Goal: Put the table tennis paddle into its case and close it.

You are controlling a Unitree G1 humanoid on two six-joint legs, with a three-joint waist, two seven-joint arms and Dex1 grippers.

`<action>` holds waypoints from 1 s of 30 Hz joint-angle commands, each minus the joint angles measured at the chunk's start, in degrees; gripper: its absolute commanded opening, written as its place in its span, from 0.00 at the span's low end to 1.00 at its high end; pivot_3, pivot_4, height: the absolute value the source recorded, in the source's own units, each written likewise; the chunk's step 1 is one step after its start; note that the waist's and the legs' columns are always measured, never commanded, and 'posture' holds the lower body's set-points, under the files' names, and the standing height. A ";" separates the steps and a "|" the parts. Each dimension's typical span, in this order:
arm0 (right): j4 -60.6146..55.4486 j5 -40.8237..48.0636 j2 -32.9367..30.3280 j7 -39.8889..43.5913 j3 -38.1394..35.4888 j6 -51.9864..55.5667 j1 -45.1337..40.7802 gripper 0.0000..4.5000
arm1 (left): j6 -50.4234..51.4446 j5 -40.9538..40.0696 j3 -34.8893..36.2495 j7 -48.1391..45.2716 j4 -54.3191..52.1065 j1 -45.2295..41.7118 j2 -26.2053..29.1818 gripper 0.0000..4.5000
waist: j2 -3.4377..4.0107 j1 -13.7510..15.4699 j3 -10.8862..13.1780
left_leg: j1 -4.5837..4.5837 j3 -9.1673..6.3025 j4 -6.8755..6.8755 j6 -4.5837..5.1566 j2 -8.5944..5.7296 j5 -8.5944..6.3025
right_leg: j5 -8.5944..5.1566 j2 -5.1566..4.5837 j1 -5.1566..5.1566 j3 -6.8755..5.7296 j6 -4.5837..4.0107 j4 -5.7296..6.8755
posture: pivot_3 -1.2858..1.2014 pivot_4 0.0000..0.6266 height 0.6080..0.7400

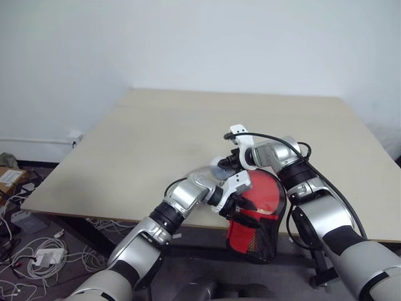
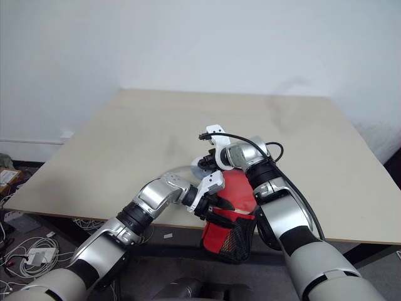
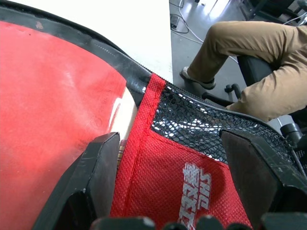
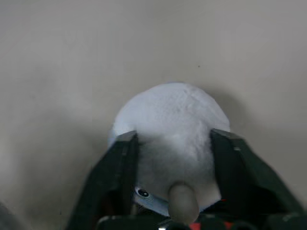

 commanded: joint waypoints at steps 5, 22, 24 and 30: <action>-1.63 2.20 2.26 -5.37 -8.97 -3.66 -0.81 0.00 | 4.79 3.68 -2.18 2.52 2.96 2.50 1.00 0.79 | 0.03 -0.02 0.01 | 0.21 0.00 -0.17 0.01 -0.02 -0.01 | -0.01 -0.01 0.12 0.09 -0.03 -0.04 | 0.52 0.00 1.00; 8.78 -0.01 0.80 -23.17 -20.04 -23.03 -4.08 0.00 | 8.54 3.10 -0.53 4.07 1.73 3.21 0.69 0.79 | 0.05 0.00 0.02 | 0.82 -0.12 -0.92 -0.37 -0.02 0.23 | 0.05 -0.03 0.55 0.14 -0.21 -0.50 | 0.52 0.00 1.00; 8.95 0.05 -0.69 -23.74 -20.68 -23.03 -4.33 0.00 | 8.69 3.01 -0.47 3.99 1.86 3.14 0.66 0.79 | 0.05 0.00 0.02 | 0.81 -0.13 -0.92 -0.38 -0.02 0.24 | 0.05 -0.03 0.55 0.13 -0.21 -0.51 | 0.52 0.00 1.00; 5.55 -0.24 -5.90 -25.44 -22.13 -20.63 -4.12 0.00 | 9.22 2.80 -0.26 4.00 1.86 3.18 0.48 0.79 | 0.10 0.01 0.05 | 0.80 -0.11 -0.95 -0.29 -0.02 0.18 | -0.01 -0.07 0.53 0.14 -0.32 -0.53 | 0.52 0.00 1.00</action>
